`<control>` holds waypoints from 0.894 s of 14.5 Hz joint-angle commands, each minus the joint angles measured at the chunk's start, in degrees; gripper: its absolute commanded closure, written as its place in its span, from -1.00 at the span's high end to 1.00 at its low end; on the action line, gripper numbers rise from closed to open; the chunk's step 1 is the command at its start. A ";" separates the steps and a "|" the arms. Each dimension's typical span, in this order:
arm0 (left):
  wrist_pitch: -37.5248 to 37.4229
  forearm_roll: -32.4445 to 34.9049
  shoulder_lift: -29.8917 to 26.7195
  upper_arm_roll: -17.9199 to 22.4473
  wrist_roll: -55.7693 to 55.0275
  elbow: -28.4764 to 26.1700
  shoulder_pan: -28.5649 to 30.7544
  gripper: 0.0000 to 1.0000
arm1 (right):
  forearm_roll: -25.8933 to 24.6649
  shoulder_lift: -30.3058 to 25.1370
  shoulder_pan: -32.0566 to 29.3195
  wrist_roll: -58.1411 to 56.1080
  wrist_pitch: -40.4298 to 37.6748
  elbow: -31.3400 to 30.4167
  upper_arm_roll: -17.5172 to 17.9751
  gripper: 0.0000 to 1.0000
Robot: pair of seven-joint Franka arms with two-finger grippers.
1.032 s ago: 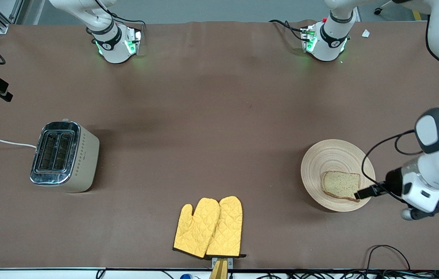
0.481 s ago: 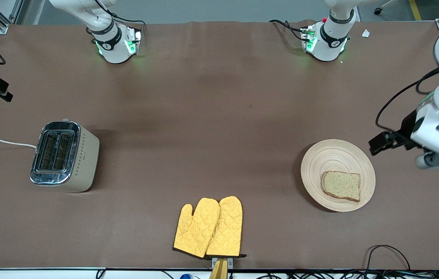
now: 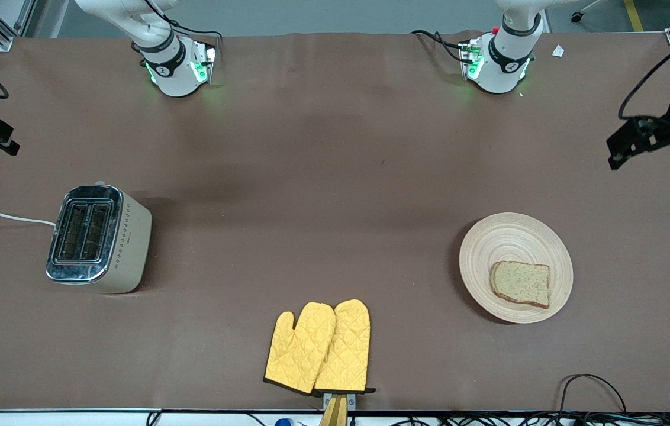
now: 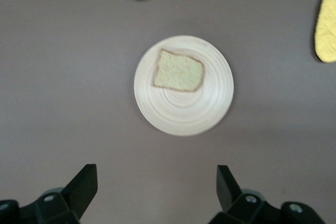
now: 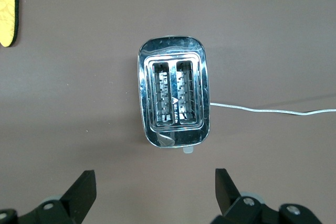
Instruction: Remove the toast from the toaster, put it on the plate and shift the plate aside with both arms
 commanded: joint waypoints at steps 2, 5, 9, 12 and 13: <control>0.03 -3.38 -7.54 11.75 1.27 -10.33 -9.58 1.00 | 0.06 -0.34 -0.82 -0.74 0.15 -0.29 0.49 1.00; -0.05 -3.38 -10.36 11.24 0.65 -14.14 -9.69 1.00 | 0.06 -0.34 -0.74 -0.74 0.06 -0.29 0.49 1.00; -1.90 -3.38 -9.84 9.67 1.08 -13.79 -9.87 1.00 | 0.33 -0.34 -0.82 -0.74 0.15 -0.65 0.49 1.00; -2.52 -3.21 -8.88 9.57 1.27 -13.26 -9.78 1.00 | 0.33 -0.34 -0.82 -0.65 0.15 -0.65 0.49 1.00; -2.52 -3.21 -8.09 9.57 1.09 -12.21 -9.87 1.00 | 0.41 -0.42 -0.82 -0.74 0.15 -0.65 0.49 1.00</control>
